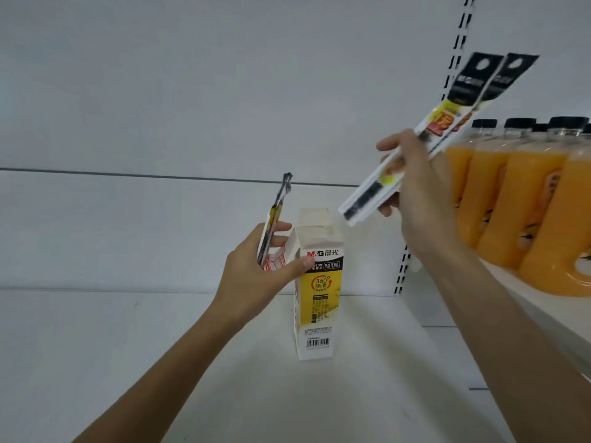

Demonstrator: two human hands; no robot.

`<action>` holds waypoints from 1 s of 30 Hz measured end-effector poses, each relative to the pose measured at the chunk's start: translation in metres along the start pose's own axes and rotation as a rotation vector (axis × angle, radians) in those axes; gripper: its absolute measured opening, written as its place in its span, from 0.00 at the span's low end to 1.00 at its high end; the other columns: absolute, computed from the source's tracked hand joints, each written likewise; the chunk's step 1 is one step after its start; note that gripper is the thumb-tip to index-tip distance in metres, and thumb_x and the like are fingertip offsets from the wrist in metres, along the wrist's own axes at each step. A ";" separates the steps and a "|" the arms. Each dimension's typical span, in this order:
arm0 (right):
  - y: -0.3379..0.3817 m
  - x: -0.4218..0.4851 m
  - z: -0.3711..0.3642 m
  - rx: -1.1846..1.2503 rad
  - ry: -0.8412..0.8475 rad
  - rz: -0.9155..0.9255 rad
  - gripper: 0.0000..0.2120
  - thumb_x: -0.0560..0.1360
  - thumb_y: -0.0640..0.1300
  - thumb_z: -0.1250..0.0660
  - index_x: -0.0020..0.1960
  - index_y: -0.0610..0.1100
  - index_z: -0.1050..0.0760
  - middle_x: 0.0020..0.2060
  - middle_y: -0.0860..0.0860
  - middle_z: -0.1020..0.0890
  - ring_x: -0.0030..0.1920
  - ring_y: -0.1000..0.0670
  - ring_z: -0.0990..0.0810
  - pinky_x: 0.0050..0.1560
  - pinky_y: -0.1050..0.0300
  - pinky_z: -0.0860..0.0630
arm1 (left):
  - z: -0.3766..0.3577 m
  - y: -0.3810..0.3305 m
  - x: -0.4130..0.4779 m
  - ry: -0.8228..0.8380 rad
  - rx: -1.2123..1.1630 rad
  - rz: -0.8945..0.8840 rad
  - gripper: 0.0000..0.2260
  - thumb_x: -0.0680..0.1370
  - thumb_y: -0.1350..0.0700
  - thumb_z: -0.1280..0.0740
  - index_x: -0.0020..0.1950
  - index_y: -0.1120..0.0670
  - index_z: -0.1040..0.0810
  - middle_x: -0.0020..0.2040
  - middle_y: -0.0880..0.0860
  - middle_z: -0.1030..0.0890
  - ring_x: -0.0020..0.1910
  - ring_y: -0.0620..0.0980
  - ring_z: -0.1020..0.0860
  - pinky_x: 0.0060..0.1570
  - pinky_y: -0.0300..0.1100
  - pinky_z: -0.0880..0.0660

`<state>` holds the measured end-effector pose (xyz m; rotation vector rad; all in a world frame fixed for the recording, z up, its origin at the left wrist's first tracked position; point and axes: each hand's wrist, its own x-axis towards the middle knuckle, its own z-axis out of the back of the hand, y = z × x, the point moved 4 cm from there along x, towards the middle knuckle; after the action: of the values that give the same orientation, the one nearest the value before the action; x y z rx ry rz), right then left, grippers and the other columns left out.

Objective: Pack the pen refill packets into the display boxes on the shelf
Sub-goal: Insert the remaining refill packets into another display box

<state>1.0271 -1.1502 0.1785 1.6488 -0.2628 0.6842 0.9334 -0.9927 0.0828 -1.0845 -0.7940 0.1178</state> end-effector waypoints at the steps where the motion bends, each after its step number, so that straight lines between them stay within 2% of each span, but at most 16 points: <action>1: 0.001 -0.002 -0.007 -0.036 0.044 0.044 0.12 0.80 0.48 0.45 0.42 0.46 0.26 0.33 0.51 0.28 0.30 0.55 0.26 0.24 0.65 0.30 | 0.000 0.000 0.000 -0.002 0.010 0.000 0.22 0.58 0.37 0.31 0.49 0.38 0.29 0.47 0.37 0.21 0.47 0.35 0.22 0.37 0.26 0.26; 4: -0.012 -0.009 -0.028 -0.336 0.267 0.094 0.14 0.79 0.48 0.42 0.46 0.39 0.24 0.35 0.48 0.23 0.27 0.57 0.26 0.26 0.68 0.31 | -0.002 -0.002 0.000 -0.008 0.038 -0.005 0.20 0.59 0.38 0.31 0.49 0.38 0.29 0.46 0.36 0.22 0.46 0.35 0.23 0.37 0.25 0.27; 5: -0.018 -0.011 -0.033 -0.461 0.356 0.091 0.14 0.78 0.50 0.40 0.47 0.39 0.24 0.38 0.48 0.20 0.30 0.57 0.26 0.28 0.69 0.31 | -0.002 -0.002 -0.001 -0.014 0.045 -0.007 0.19 0.60 0.39 0.31 0.49 0.38 0.29 0.46 0.36 0.22 0.45 0.34 0.23 0.37 0.25 0.27; 7: -0.029 -0.013 -0.038 -0.583 0.483 0.048 0.13 0.73 0.55 0.35 0.49 0.46 0.25 0.42 0.53 0.20 0.39 0.59 0.24 0.34 0.68 0.31 | -0.002 -0.004 -0.001 -0.027 0.048 -0.010 0.16 0.62 0.42 0.30 0.48 0.39 0.29 0.45 0.35 0.23 0.43 0.32 0.23 0.36 0.23 0.28; 8: -0.031 -0.012 -0.038 -0.584 0.485 0.023 0.15 0.71 0.58 0.33 0.51 0.49 0.26 0.43 0.56 0.21 0.42 0.60 0.24 0.36 0.67 0.31 | -0.002 -0.004 -0.002 -0.033 0.055 -0.007 0.15 0.64 0.44 0.29 0.48 0.40 0.29 0.44 0.35 0.24 0.42 0.32 0.23 0.36 0.22 0.29; 10: -0.027 -0.010 -0.033 -0.480 0.365 0.052 0.17 0.69 0.59 0.31 0.51 0.51 0.26 0.42 0.58 0.21 0.41 0.60 0.25 0.37 0.69 0.31 | 0.000 -0.002 -0.002 -0.055 0.088 0.003 0.14 0.67 0.47 0.28 0.47 0.40 0.30 0.44 0.35 0.25 0.41 0.32 0.25 0.35 0.20 0.31; 12: -0.016 -0.014 -0.030 -0.392 0.236 0.161 0.12 0.69 0.57 0.30 0.42 0.49 0.23 0.35 0.57 0.22 0.35 0.60 0.28 0.35 0.71 0.32 | 0.001 -0.002 -0.003 -0.096 0.124 0.010 0.14 0.68 0.47 0.28 0.47 0.41 0.30 0.42 0.34 0.26 0.38 0.30 0.26 0.33 0.19 0.32; 13: -0.011 -0.018 -0.032 -0.406 0.238 0.189 0.13 0.69 0.58 0.31 0.38 0.48 0.23 0.31 0.56 0.23 0.32 0.60 0.29 0.34 0.69 0.33 | 0.001 -0.002 -0.004 -0.119 0.147 0.003 0.14 0.68 0.46 0.29 0.49 0.43 0.30 0.42 0.34 0.26 0.38 0.30 0.25 0.33 0.20 0.32; 15: -0.006 -0.031 -0.045 -0.542 0.334 0.177 0.20 0.66 0.64 0.34 0.34 0.47 0.21 0.27 0.56 0.23 0.30 0.59 0.28 0.34 0.64 0.33 | -0.001 -0.005 -0.006 -0.143 0.220 -0.021 0.15 0.69 0.44 0.29 0.50 0.44 0.30 0.39 0.36 0.26 0.36 0.33 0.24 0.31 0.23 0.30; 17: -0.007 -0.042 -0.059 -0.781 0.413 0.196 0.23 0.65 0.68 0.35 0.34 0.47 0.21 0.29 0.54 0.21 0.33 0.56 0.25 0.36 0.60 0.30 | -0.006 -0.010 -0.007 -0.123 0.291 -0.035 0.12 0.69 0.44 0.30 0.45 0.43 0.31 0.35 0.39 0.25 0.33 0.38 0.24 0.28 0.27 0.31; 19: -0.007 -0.047 -0.068 -0.876 0.422 0.242 0.20 0.68 0.62 0.34 0.33 0.46 0.22 0.29 0.52 0.21 0.34 0.52 0.23 0.38 0.56 0.28 | -0.010 -0.015 -0.007 -0.096 0.321 -0.057 0.12 0.68 0.46 0.30 0.41 0.44 0.32 0.32 0.42 0.26 0.31 0.40 0.25 0.29 0.30 0.31; 22: 0.003 -0.039 -0.057 -0.582 0.355 0.135 0.11 0.73 0.50 0.33 0.36 0.44 0.22 0.32 0.48 0.19 0.33 0.50 0.21 0.40 0.51 0.23 | -0.007 -0.017 -0.005 -0.092 0.333 -0.085 0.16 0.66 0.43 0.28 0.47 0.48 0.28 0.33 0.42 0.25 0.30 0.39 0.25 0.29 0.30 0.31; 24: 0.018 -0.022 -0.034 -0.278 0.249 0.067 0.09 0.75 0.46 0.35 0.37 0.46 0.23 0.35 0.49 0.18 0.33 0.54 0.22 0.41 0.55 0.21 | 0.000 -0.015 -0.004 -0.063 0.302 -0.069 0.19 0.66 0.43 0.28 0.51 0.46 0.30 0.37 0.40 0.24 0.33 0.34 0.25 0.29 0.26 0.31; 26: 0.034 -0.004 -0.003 -0.021 0.151 0.096 0.08 0.77 0.45 0.36 0.39 0.46 0.25 0.35 0.52 0.18 0.32 0.57 0.22 0.36 0.60 0.22 | 0.006 -0.013 -0.004 0.006 0.252 -0.062 0.21 0.67 0.44 0.28 0.55 0.43 0.33 0.45 0.40 0.23 0.37 0.35 0.23 0.31 0.25 0.30; 28: 0.043 0.007 0.018 0.039 0.159 0.154 0.09 0.77 0.45 0.36 0.39 0.46 0.24 0.35 0.52 0.18 0.32 0.56 0.23 0.31 0.63 0.25 | 0.008 -0.016 -0.007 0.101 0.212 -0.094 0.20 0.68 0.45 0.31 0.57 0.40 0.33 0.48 0.41 0.24 0.40 0.39 0.22 0.33 0.27 0.28; 30: 0.040 0.009 0.025 -0.001 0.252 0.177 0.09 0.77 0.45 0.36 0.38 0.45 0.24 0.34 0.51 0.18 0.31 0.54 0.24 0.29 0.63 0.27 | 0.009 -0.019 -0.010 0.176 0.188 -0.157 0.17 0.69 0.45 0.33 0.56 0.39 0.32 0.48 0.39 0.24 0.42 0.35 0.23 0.35 0.26 0.29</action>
<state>1.0207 -1.1807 0.2150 1.5312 -0.2287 1.0160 0.9153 -0.9998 0.0949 -0.8389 -0.6918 -0.0348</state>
